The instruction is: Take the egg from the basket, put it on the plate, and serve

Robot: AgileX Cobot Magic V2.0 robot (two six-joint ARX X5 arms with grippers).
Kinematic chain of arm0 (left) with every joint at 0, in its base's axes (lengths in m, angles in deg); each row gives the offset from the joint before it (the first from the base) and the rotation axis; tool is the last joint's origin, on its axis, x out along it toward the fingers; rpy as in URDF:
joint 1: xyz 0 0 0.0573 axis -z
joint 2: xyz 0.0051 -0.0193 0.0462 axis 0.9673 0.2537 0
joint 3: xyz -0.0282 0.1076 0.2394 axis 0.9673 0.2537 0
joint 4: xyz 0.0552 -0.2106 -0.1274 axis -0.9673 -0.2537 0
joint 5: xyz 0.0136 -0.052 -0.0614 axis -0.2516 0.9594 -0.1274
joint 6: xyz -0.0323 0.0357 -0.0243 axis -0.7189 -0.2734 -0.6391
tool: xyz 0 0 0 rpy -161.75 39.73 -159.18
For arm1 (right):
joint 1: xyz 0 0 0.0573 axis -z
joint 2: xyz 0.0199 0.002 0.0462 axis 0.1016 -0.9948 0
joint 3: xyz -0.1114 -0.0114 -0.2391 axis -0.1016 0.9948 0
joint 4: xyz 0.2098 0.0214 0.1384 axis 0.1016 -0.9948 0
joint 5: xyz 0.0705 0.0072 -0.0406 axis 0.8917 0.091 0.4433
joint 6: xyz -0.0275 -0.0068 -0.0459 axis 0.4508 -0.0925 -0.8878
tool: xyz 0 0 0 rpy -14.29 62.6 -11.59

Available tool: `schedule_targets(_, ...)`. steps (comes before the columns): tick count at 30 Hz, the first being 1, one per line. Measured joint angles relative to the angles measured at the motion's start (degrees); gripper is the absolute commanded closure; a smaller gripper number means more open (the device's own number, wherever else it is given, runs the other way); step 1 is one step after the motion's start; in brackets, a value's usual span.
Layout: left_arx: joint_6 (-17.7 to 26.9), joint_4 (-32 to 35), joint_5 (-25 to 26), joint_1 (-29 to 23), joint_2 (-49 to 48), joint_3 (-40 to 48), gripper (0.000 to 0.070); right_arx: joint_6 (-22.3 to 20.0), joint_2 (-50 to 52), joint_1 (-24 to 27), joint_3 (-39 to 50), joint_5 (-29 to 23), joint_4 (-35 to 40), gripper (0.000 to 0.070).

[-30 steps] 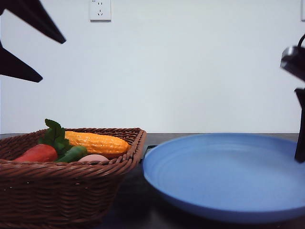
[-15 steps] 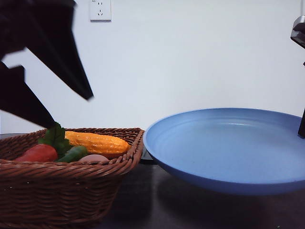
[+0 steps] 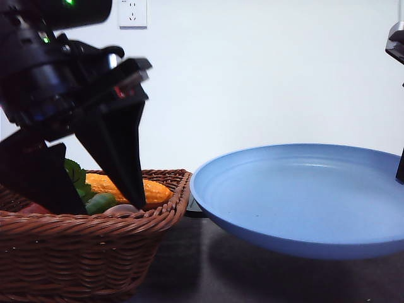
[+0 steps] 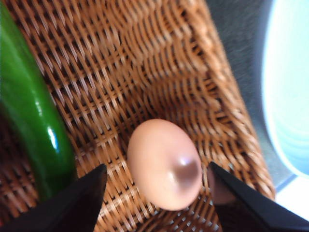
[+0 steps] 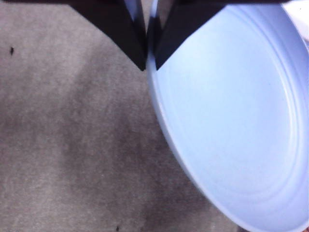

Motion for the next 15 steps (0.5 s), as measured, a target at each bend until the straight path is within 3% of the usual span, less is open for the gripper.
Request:
schedule_targets(9, -0.08, 0.95, 0.61, 0.0, 2.38, 0.0, 0.0286, 0.0, 0.0, 0.0, 0.0, -0.02, 0.0, 0.07)
schedule_targets(15, -0.06, 1.43, 0.84, 0.0, 2.4, 0.0, 0.0437, 0.0, 0.0, 0.0, 0.0, -0.02, 0.0, 0.07)
